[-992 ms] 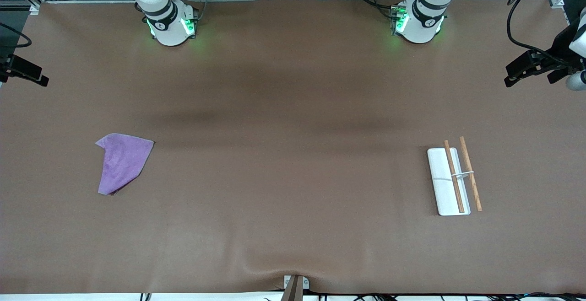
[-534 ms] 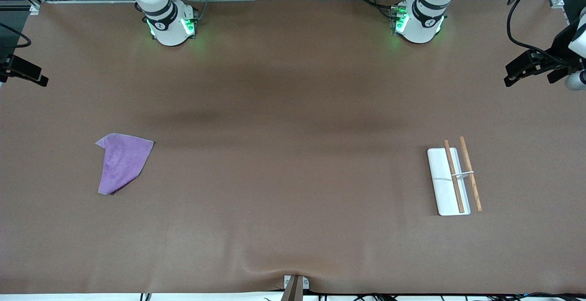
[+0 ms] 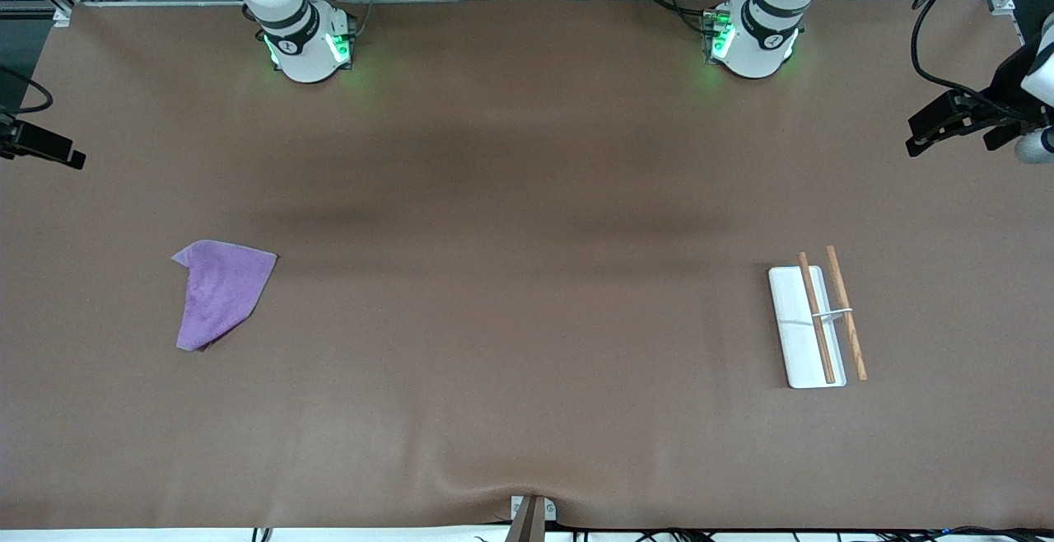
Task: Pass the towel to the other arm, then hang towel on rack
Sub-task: 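Move the right gripper down over the purple towel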
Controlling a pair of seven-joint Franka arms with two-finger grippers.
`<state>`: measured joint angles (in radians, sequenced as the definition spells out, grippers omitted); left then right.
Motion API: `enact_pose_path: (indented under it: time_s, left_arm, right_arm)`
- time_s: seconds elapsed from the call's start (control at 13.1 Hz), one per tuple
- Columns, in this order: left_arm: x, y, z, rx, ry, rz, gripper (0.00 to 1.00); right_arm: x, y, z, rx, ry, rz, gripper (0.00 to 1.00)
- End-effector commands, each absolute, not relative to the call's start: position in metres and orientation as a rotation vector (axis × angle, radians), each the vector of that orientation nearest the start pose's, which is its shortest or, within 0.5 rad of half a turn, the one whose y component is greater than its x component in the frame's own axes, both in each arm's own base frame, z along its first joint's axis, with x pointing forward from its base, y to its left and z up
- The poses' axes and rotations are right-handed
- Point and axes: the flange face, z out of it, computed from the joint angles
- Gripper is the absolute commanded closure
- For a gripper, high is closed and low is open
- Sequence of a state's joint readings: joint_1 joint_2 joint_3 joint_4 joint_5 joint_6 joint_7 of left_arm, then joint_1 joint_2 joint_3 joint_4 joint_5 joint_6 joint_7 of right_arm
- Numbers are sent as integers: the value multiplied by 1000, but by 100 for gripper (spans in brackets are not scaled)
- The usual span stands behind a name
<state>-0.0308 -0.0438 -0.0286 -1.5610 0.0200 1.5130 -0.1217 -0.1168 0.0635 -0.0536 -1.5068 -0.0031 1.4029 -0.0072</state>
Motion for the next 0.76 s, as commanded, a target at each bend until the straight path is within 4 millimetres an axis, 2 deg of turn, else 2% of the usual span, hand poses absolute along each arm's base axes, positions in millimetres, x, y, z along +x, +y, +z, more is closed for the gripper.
enact_pose_path:
  time_s: [0.0,0.31,0.46,0.69]
  left_arm:
    - [536,-30,650,-3106,-73,17,0]
    - [540,-35,644,-3109,-72,36,0]
    - [543,-37,639,-3108,-69,48,0]
    - [550,-40,629,-3109,-62,62,0]
  right_arm:
    - [559,-101,580,-3115,244,343,0]
    - [593,-111,495,-3090,244,498,0]
    - [612,-117,447,-3088,245,518,0]
    - [629,-120,391,-3092,239,507,0]
